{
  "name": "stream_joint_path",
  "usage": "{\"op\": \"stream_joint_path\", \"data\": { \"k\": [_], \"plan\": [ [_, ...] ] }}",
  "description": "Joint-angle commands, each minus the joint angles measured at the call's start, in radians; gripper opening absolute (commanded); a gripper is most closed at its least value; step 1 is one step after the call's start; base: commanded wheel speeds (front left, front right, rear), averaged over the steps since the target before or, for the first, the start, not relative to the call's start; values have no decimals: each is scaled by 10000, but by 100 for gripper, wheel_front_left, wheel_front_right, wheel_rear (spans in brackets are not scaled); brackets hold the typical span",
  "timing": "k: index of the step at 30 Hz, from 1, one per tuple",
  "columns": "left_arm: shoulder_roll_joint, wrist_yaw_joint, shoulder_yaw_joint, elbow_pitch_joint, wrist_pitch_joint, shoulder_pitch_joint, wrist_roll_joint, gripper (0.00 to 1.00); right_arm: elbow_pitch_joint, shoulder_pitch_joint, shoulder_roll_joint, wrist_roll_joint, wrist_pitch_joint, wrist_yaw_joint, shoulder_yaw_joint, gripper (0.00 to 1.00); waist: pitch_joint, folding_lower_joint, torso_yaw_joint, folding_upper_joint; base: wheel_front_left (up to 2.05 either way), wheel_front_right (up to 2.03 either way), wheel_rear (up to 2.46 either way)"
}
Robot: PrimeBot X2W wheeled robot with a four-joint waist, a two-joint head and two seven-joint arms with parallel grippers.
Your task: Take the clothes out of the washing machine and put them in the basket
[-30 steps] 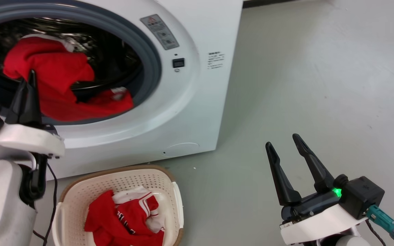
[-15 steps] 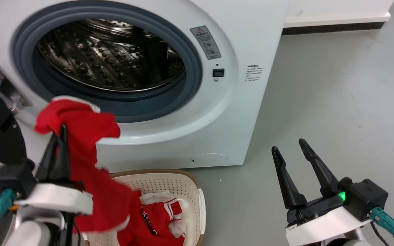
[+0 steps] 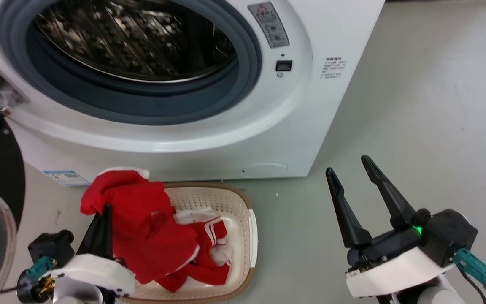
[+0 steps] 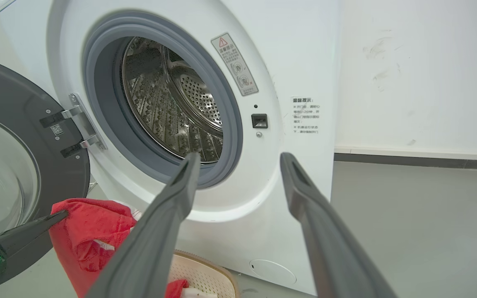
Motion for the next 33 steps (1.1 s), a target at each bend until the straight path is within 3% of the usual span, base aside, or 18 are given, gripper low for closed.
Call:
{"op": "stream_joint_path", "data": {
  "k": [1, 16, 24, 33],
  "plan": [
    [-53, -88, 4, 111, -81, -303, -22, 0, -53, -227, 7, -71, -33, -7, 18, 100, 574, -1, -297, 0, 0, 0, 0],
    [-419, -1722, 9, 4992, -302, -3494, 135, 0, -307, -1097, 10, -44, -620, -7, 414, 100, 3417, -1, -1716, 0, 0, 0, 0],
    [-493, -2191, -151, 7480, -327, -4492, 296, 0, -440, -1253, 13, -43, -826, -7, 729, 100, 4343, -1, -2391, 0, 0, 0, 0],
    [-562, -2427, -447, 9757, -31, -5209, 84, 0, -525, -1160, 13, 2, -1000, -7, 835, 100, 4837, -1, -2701, 0, 0, 0, 0]
  ]
}}
